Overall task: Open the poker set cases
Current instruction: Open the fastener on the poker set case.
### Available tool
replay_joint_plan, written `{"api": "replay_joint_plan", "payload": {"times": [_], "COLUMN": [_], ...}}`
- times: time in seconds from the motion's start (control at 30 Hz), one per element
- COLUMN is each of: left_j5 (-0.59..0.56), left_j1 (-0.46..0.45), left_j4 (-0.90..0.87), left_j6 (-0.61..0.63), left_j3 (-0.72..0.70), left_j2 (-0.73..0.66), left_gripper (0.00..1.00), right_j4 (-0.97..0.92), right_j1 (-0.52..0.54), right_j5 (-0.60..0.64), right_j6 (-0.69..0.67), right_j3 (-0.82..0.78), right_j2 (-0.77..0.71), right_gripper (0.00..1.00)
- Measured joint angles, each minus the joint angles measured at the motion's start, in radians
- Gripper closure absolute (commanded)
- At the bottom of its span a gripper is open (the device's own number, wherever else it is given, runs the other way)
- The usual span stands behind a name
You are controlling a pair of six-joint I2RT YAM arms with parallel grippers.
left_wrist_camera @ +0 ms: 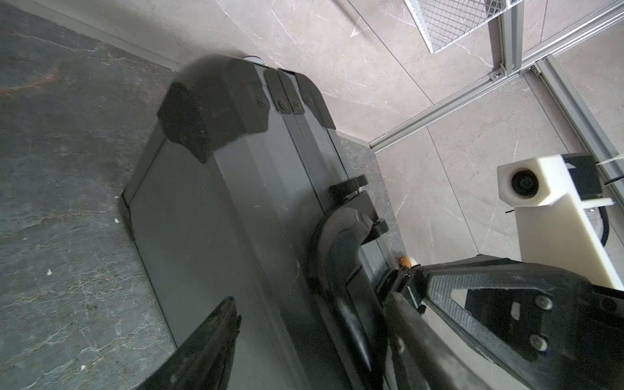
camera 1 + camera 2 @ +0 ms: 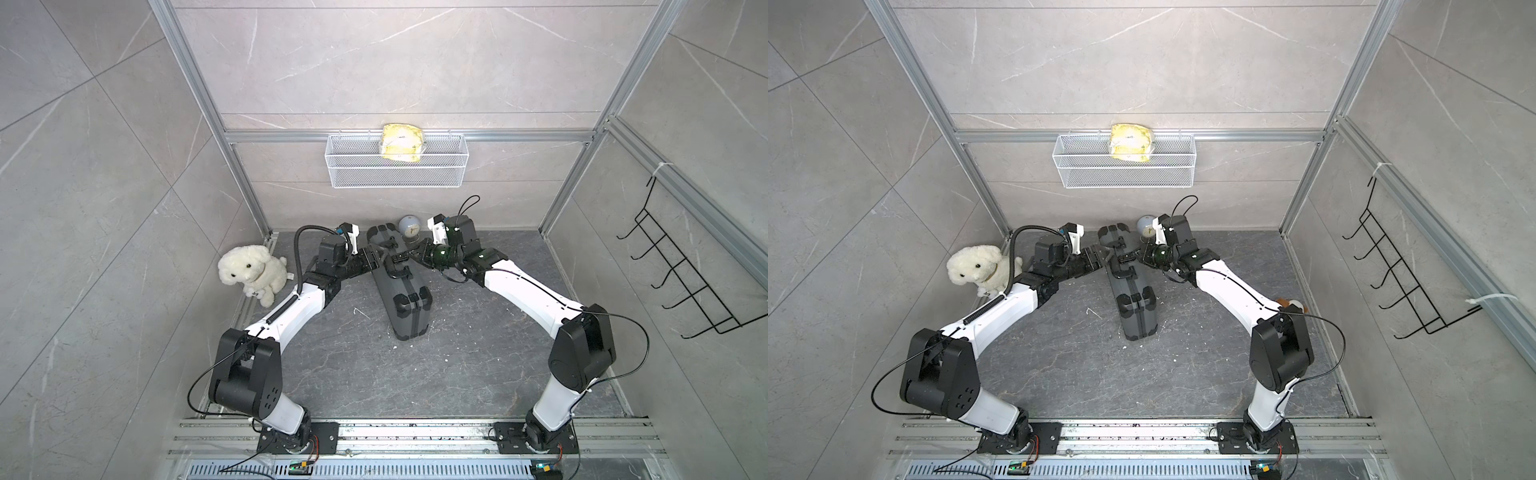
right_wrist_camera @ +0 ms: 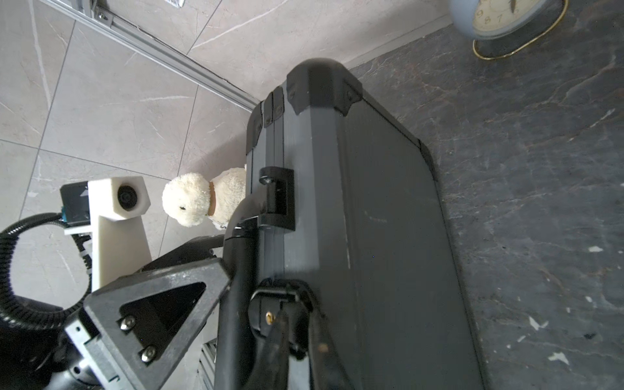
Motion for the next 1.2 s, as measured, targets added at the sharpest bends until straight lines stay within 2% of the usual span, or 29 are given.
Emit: {"api": "replay_joint_plan", "payload": {"times": [0.1,0.4,1.2], "left_j5": [-0.006,-0.036,-0.066], "left_j1": [-0.011,-0.009,-0.009], "left_j4": [0.004,-0.039,-0.071], "left_j6": [-0.003,-0.010,-0.003], "left_j3": [0.003,0.075,0.150], "left_j2": [0.005,0.046,0.103], "left_gripper": [0.34,0.45,0.46], "right_j4": [0.000,-0.050,-0.213], "right_j1": [-0.002,-0.005,0.006], "right_j5": [-0.001,0.005,0.013], "right_j6": [0.005,0.000,-0.090], "right_j3": [0.001,0.040,0.204], "right_j2": [0.001,0.007,0.076], "right_gripper": [0.96,1.00,1.00]}}
